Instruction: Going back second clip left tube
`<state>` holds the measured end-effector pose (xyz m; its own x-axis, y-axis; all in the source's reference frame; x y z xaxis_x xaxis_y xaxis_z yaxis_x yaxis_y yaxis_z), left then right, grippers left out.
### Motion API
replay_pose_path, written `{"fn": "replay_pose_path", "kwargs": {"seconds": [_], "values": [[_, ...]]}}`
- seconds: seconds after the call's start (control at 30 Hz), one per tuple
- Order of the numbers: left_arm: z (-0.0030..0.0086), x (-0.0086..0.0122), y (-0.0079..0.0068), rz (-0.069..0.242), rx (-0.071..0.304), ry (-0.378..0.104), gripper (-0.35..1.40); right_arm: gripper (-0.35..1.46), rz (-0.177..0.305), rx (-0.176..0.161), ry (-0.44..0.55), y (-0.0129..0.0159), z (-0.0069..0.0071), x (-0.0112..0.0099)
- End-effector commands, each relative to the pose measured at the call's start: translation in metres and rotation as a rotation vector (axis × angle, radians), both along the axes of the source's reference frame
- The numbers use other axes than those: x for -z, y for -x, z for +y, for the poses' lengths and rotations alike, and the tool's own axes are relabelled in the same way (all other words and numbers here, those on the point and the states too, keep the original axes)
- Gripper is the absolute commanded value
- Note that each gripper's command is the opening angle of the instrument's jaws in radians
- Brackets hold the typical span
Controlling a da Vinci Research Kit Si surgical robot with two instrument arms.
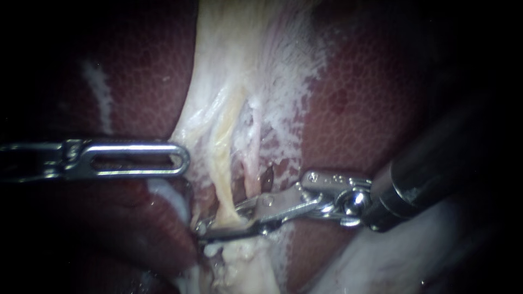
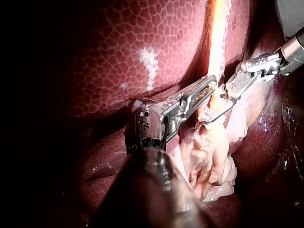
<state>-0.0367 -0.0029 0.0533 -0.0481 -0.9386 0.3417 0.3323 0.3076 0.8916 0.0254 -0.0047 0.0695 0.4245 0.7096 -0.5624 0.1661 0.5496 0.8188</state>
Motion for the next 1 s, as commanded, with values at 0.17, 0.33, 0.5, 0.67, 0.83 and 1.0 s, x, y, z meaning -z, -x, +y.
{"fn": "replay_pose_path", "kwargs": {"seconds": [0.17, 0.33, 0.5, 0.67, 0.83, 1.0], "values": [[0.0, 0.0, 0.0, 0.001, 0.001, 0.0, -0.35, -0.35, 0.001, 0.001, -0.001, 0.0001, 0.0, 0.0], [0.0, 0.0, 0.0, 0.001, 0.001, 0.0, -0.35, -0.01, 0.001, 0.002, -0.001, 0.0001, -0.0001, 0.0002], [-0.0001, 0.0, 0.0, 0.001, 0.001, 0.0, -0.35, 0.44, 0.077, 0.025, 0.148, 0.0002, 0.0001, 0.0006], [-0.0001, 0.0, 0.0, 0.001, 0.001, 0.0, -0.35, 0.54, 0.144, 0.036, 0.302, 0.0002, 0.0008, 0.001], [-0.0001, 0.0001, 0.0, 0.001, 0.001, 0.0, -0.35, 0.57, 0.174, 0.035, 0.39, 0.0004, 0.0013, 0.0013], [-0.0001, 0.0001, 0.0, 0.001, 0.001, 0.0, -0.35, 0.58, 0.192, 0.038, 0.438, 0.0005, 0.0015, 0.0014]]}}
